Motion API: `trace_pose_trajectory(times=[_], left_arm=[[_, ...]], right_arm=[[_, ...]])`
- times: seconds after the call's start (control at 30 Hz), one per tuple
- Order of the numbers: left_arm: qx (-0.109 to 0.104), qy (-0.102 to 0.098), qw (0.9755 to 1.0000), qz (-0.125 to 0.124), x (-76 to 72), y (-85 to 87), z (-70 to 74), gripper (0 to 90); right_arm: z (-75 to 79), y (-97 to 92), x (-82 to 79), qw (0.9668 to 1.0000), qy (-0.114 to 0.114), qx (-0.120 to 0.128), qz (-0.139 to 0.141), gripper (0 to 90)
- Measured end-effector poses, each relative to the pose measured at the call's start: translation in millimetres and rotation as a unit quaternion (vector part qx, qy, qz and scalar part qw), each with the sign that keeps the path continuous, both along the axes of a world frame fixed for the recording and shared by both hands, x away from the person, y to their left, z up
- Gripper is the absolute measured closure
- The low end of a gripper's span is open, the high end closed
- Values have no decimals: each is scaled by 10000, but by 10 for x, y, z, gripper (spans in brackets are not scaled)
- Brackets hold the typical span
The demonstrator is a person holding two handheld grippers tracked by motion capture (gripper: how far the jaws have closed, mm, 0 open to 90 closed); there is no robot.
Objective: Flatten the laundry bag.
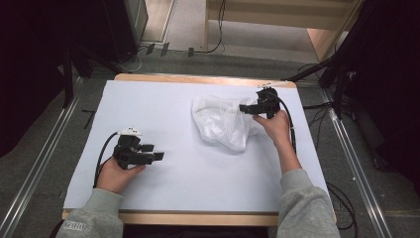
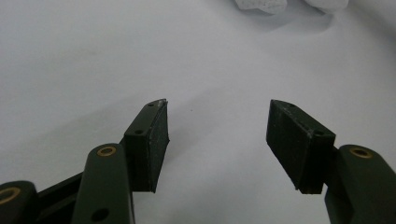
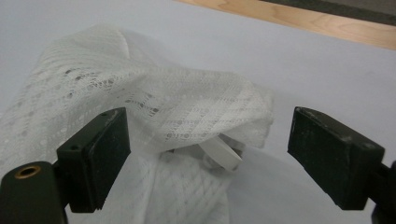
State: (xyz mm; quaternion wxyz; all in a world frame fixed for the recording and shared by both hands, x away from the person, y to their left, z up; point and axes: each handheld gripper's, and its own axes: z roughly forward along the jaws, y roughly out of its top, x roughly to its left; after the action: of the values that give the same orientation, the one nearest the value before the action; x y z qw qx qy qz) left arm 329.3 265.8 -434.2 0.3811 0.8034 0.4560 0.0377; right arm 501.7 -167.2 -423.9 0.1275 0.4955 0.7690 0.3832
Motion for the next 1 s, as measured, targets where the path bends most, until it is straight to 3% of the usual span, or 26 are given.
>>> trace_pose_trajectory(times=[0.07, 0.13, 0.17, 0.2, 0.23, 0.27, 0.33, 0.4, 0.43, 0.47, 0.67, 0.83, 0.9, 1.0], left_arm=[[-4, 1, 10000, 5, -3, 6, -4, 396], [14, 12, 10000, 14, -3, 7, -5, 396], [16, 12, 10000, 14, -3, 7, -6, 396], [14, 13, 10000, 19, -3, 4, -7, 396], [25, 22, 10000, 16, 1, 0, -11, 396], [25, 22, 10000, 16, 1, 0, -11, 396], [24, 33, 10000, 9, 3, -1, -13, 396], [19, 24, 10000, 12, 5, 3, -15, 396], [12, 22, 10000, 15, 5, 5, -14, 396], [6, 22, 10000, 19, 5, 8, -12, 396], [-6, 17, 10000, 64, 7, 41, -5, 398], [-46, 5, 9999, 108, 13, 56, 7, 399], [-49, 6, 9999, 107, 17, 59, 10, 399], [-65, -10, 9999, 117, 33, 67, 15, 399]], right_arm=[[-74, 68, 42, 10000, 32, -13, 37, 176], [-135, 123, 69, 9999, 82, -3, 93, 260], [-206, 174, 92, 9997, 123, -102, 163, 365], [-206, 174, 92, 9997, 123, -102, 163, 365], [-264, 211, 107, 9994, 184, -218, 184, 461], [-264, 211, 107, 9994, 184, -218, 184, 461], [-311, 227, 112, 9991, 262, -243, 239, 554], [-341, 232, 114, 9986, 400, -207, 282, 660], [-351, 222, 94, 9985, 364, -242, 328, 848], [-344, 212, 86, 9984, 392, -207, 339, 877], [-201, 195, 20, 9984, 271, -171, 475, 894], [15, 171, -101, 9982, 60, 137, 588, 895], [168, 188, -209, 9967, -117, 321, 741, 894], [273, 245, -310, 9948, -230, 325, 934, 894]])
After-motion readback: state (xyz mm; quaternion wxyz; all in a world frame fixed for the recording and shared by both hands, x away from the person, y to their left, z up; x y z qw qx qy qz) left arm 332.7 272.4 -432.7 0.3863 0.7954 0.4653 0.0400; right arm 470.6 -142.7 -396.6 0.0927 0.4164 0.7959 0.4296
